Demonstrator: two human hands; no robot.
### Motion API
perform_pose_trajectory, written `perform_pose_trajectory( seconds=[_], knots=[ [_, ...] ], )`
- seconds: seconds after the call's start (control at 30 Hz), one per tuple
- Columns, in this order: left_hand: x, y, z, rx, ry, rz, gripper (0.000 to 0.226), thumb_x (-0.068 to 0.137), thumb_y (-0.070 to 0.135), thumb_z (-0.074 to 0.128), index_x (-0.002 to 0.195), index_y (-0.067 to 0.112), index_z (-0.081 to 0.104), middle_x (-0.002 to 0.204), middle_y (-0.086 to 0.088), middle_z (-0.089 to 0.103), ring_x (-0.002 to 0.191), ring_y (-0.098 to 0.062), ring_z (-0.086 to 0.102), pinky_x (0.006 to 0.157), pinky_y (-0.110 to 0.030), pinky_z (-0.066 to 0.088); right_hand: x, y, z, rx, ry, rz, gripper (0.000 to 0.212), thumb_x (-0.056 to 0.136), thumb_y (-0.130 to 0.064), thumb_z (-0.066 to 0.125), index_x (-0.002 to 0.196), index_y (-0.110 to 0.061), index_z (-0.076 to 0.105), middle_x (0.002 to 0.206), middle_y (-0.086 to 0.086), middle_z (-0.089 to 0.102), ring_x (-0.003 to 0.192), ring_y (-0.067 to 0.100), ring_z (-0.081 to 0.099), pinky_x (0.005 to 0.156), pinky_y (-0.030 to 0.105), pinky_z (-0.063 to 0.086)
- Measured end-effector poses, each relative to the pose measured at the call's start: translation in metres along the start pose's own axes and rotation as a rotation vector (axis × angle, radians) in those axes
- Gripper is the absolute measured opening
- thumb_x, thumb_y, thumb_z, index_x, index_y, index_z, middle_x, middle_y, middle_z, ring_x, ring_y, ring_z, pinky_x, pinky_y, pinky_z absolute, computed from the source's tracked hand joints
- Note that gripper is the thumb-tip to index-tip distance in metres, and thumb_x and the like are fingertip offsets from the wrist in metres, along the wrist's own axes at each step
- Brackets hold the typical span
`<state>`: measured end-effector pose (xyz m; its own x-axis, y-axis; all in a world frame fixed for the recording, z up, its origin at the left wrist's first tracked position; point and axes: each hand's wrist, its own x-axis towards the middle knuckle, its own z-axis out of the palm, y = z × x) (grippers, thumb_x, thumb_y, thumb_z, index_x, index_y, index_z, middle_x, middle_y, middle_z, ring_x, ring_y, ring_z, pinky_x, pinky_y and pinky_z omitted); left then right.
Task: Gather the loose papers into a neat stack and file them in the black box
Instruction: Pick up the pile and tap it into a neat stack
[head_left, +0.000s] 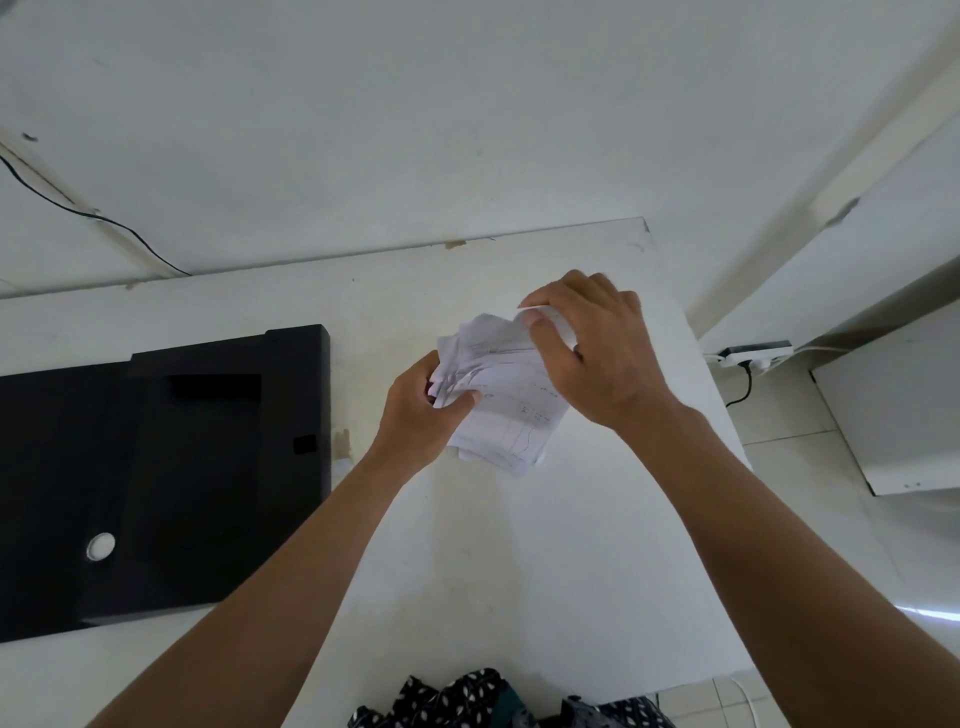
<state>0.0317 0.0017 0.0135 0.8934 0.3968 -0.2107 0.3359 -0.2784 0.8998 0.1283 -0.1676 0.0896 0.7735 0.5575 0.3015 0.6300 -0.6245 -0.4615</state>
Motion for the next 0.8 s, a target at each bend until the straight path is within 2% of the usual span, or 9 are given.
perform_pose_trajectory(
  seconds=[0.13,0.23,0.3,0.37,0.43,0.5,0.6,0.7,0.8],
  knots=[
    [0.002,-0.003,-0.004,0.014,-0.005,-0.001,0.018,0.087,0.023,0.075,0.098,0.031,0.064,0.087,-0.007,0.071,0.069,-0.018,0.060,0.065,-0.032,0.049,-0.010,0.003,0.007,0.237,0.010,-0.020,0.052,0.087,-0.035,0.057,0.138,-0.022,0.054,0.123,-0.005,0.060,0.111,0.013,0.056,0.100,0.034,0.042],
    [0.001,-0.005,-0.007,-0.020,-0.019,0.003,0.020,0.090,0.019,0.074,0.099,0.034,0.064,0.091,0.010,0.074,0.080,-0.007,0.068,0.073,-0.024,0.054,-0.036,0.021,0.023,0.679,0.088,0.336,0.092,0.084,-0.026,0.068,0.160,-0.021,0.016,0.158,0.004,0.035,0.141,0.014,0.041,0.110,0.017,0.038],
    [-0.001,-0.006,-0.008,-0.060,-0.033,-0.003,0.023,0.090,0.016,0.074,0.097,0.035,0.063,0.086,0.021,0.073,0.078,0.003,0.066,0.072,-0.014,0.051,-0.056,0.028,0.043,0.767,-0.075,0.557,0.102,0.082,-0.024,0.076,0.162,-0.025,0.012,0.161,-0.002,0.033,0.145,0.009,0.038,0.114,0.022,0.036],
    [-0.003,-0.007,-0.006,-0.080,-0.044,-0.008,0.021,0.090,0.014,0.074,0.095,0.031,0.064,0.079,0.027,0.070,0.073,0.005,0.063,0.068,-0.011,0.049,-0.070,0.032,0.062,0.778,-0.211,0.620,0.080,0.080,-0.028,0.078,0.151,-0.027,0.040,0.145,-0.005,0.056,0.132,0.008,0.053,0.111,0.035,0.045],
    [-0.004,-0.005,-0.006,-0.082,-0.041,0.012,0.023,0.091,0.012,0.072,0.096,0.032,0.064,0.079,0.029,0.070,0.075,0.007,0.065,0.068,-0.010,0.049,-0.069,0.030,0.070,0.745,-0.143,0.638,0.044,0.083,-0.028,0.075,0.125,-0.021,0.063,0.115,-0.003,0.073,0.106,0.010,0.067,0.097,0.049,0.055],
    [-0.004,0.002,-0.006,-0.079,-0.002,0.062,0.030,0.092,0.010,0.071,0.099,0.038,0.062,0.086,0.027,0.071,0.083,0.008,0.067,0.071,-0.009,0.051,-0.060,0.024,0.068,0.742,-0.023,0.605,0.026,0.089,-0.022,0.072,0.114,-0.017,0.068,0.104,-0.002,0.075,0.094,0.013,0.069,0.090,0.051,0.057],
    [0.000,0.013,-0.009,-0.103,0.061,0.161,0.031,0.089,0.007,0.074,0.102,0.031,0.060,0.098,0.011,0.071,0.088,0.002,0.067,0.075,-0.015,0.054,-0.052,0.019,0.062,0.773,0.108,0.503,0.029,0.091,-0.018,0.074,0.117,-0.019,0.061,0.107,-0.004,0.072,0.100,0.018,0.069,0.088,0.039,0.058],
    [0.001,0.005,-0.004,-0.116,0.052,0.131,0.044,0.081,0.005,0.081,0.113,0.025,0.057,0.106,0.003,0.069,0.095,-0.004,0.068,0.081,-0.023,0.058,-0.061,0.023,0.071,0.746,0.062,0.540,0.043,0.082,-0.019,0.082,0.114,-0.022,0.054,0.107,-0.007,0.068,0.097,0.010,0.067,0.083,0.025,0.054],
    [0.000,-0.002,0.006,-0.087,0.075,0.084,0.041,0.081,0.019,0.080,0.116,0.018,0.058,0.104,0.001,0.071,0.093,-0.018,0.069,0.082,-0.042,0.060,-0.061,0.026,0.084,0.651,0.006,0.575,0.025,0.087,-0.020,0.077,0.106,-0.017,0.062,0.099,-0.009,0.070,0.089,0.002,0.066,0.079,0.028,0.048]
  ],
)
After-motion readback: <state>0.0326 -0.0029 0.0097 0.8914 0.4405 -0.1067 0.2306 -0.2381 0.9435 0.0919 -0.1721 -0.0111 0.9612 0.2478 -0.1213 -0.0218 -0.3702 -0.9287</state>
